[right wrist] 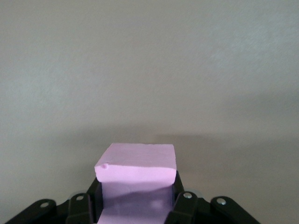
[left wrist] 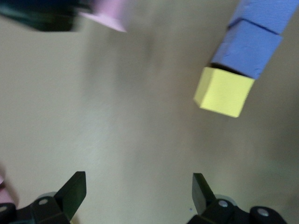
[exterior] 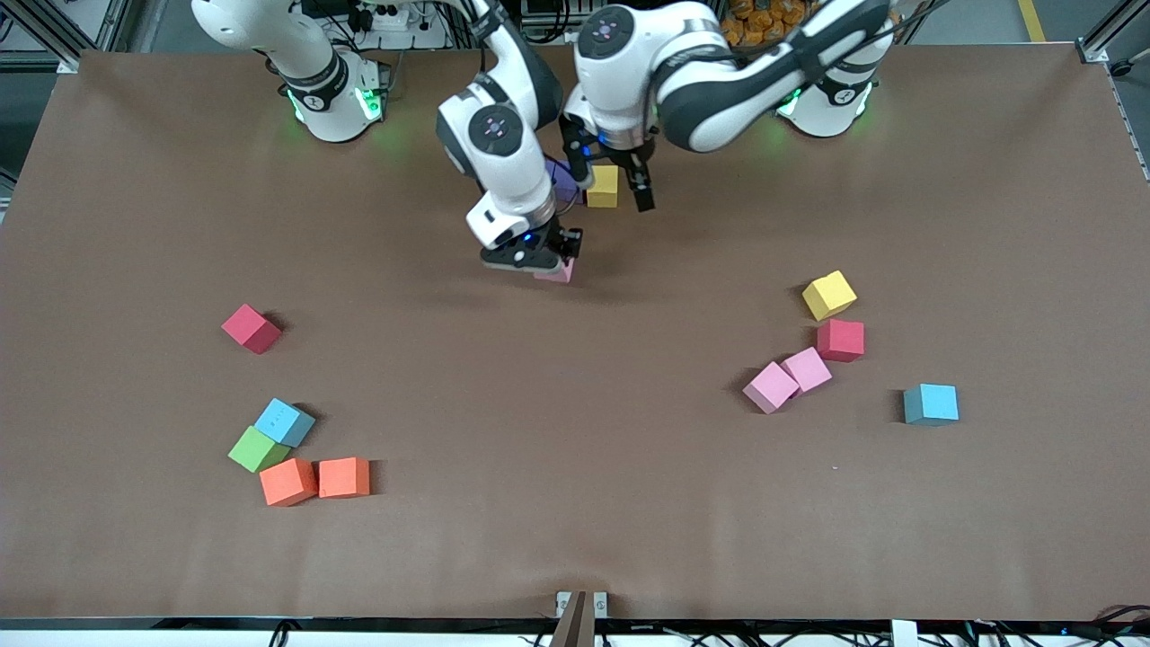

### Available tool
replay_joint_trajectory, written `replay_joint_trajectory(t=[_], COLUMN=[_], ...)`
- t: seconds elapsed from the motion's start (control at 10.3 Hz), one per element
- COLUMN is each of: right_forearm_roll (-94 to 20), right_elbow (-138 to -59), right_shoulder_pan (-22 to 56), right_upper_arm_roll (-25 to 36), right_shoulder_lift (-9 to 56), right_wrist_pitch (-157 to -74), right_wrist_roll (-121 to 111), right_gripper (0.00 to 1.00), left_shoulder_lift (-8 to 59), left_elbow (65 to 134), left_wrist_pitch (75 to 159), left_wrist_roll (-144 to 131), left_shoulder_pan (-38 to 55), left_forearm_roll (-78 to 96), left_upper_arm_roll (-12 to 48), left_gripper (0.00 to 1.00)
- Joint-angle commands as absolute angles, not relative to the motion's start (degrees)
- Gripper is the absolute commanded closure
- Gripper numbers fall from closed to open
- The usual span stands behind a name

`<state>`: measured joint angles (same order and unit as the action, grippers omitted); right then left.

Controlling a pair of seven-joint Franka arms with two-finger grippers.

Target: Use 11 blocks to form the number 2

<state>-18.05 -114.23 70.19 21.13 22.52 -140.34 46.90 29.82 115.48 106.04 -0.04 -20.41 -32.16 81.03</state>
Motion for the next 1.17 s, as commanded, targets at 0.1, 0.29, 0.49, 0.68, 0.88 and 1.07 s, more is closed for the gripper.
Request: replay_joint_trajectory(t=[0.1,0.29,0.49,0.68,0.88,1.07], right_forearm_roll=[-16.52,-16.52,-16.70,-17.40,-17.49,-17.40], right_elbow=[-111.36,-111.27,-110.83,-108.91,-107.14,-107.14], right_shoulder_pan=[74.26,76.19,77.34,78.66,80.24,80.59], right_upper_arm_roll=[21.97,21.88,21.80,21.71,21.71,21.62], right_shoulder_lift=[26.45,27.94,29.35,31.80,34.09,34.19], right_wrist_pitch=[-140.18,-140.36,-140.36,-140.19,-140.36,-140.36], right_wrist_roll=[50.18,50.45,50.36,52.19,55.10,55.02], right_gripper=[0.80,0.82,0.82,0.83,0.83,0.83], left_shoulder_lift=[29.62,29.62,30.49,30.85,30.59,30.59], left_elbow=[114.36,111.19,106.90,104.86,104.33,104.33], left_wrist_pitch=[105.21,105.21,105.21,105.29,105.29,105.38], left_wrist_roll=[0.18,-0.69,-0.79,-1.49,-5.25,-10.26], left_shoulder_pan=[-33.80,-37.95,-39.29,-38.85,-39.37,-39.55], left_forearm_roll=[-31.65,-30.67,-30.67,-30.76,-31.38,-31.73], left_upper_arm_roll=[84.90,84.46,80.89,77.01,74.29,71.29], left_gripper=[0.00,0.00,0.00,0.00,0.00,0.00])
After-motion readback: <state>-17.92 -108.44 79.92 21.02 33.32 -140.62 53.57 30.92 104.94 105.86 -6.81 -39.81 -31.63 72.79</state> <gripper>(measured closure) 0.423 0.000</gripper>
